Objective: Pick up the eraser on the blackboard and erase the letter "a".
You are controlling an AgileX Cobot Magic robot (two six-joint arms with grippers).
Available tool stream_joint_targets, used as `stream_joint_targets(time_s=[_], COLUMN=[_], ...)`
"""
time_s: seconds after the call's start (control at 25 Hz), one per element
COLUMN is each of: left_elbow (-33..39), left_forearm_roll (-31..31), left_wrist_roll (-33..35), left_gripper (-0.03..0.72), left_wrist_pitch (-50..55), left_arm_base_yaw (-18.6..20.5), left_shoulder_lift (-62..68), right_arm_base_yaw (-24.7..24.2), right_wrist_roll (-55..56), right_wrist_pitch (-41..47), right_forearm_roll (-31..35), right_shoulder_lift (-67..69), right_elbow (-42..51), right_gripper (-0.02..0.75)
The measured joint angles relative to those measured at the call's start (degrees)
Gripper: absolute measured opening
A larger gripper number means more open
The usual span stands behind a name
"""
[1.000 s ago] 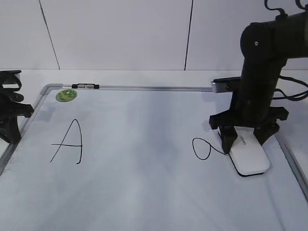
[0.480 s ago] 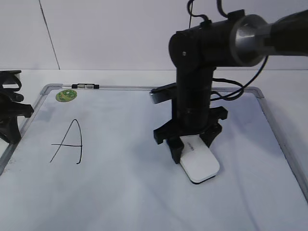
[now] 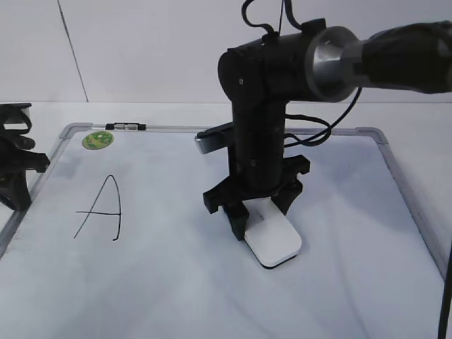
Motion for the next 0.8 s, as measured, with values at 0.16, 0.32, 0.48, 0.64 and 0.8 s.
stream_joint_targets(time_s=[0.16, 0.32, 0.48, 0.64, 0.8], left_elbow=[0.00, 0.00, 0.00, 0.00, 0.00], left_forearm_roll=[0.00, 0.00, 0.00, 0.00, 0.00], left_wrist_roll=[0.00, 0.00, 0.00, 0.00, 0.00], left_gripper=[0.019, 0.019, 0.020, 0.020, 0.020], left_wrist_pitch=[0.00, 0.00, 0.02, 0.12, 0.15], left_arm_base_yaw=[0.00, 0.00, 0.00, 0.00, 0.00], left_shoulder_lift=[0.00, 0.00, 0.00, 0.00, 0.00], right_arm_base_yaw=[-3.30, -9.71, -16.39, -22.15, -23.43], right_wrist_roll=[0.35, 0.48, 0.57, 0.70, 0.45], right_wrist_pitch=[-0.77, -1.32, -1.44, -1.56, -1.56], right_forearm_roll=[-0.89, -1.58, -3.79, -4.20, -2.90], right_shoulder_lift=[0.00, 0.00, 0.00, 0.00, 0.00], right_elbow=[-0.21, -0.30, -0.56, -0.56, -0.56], right_gripper=[0.541, 0.541, 0.541, 0.541, 0.541])
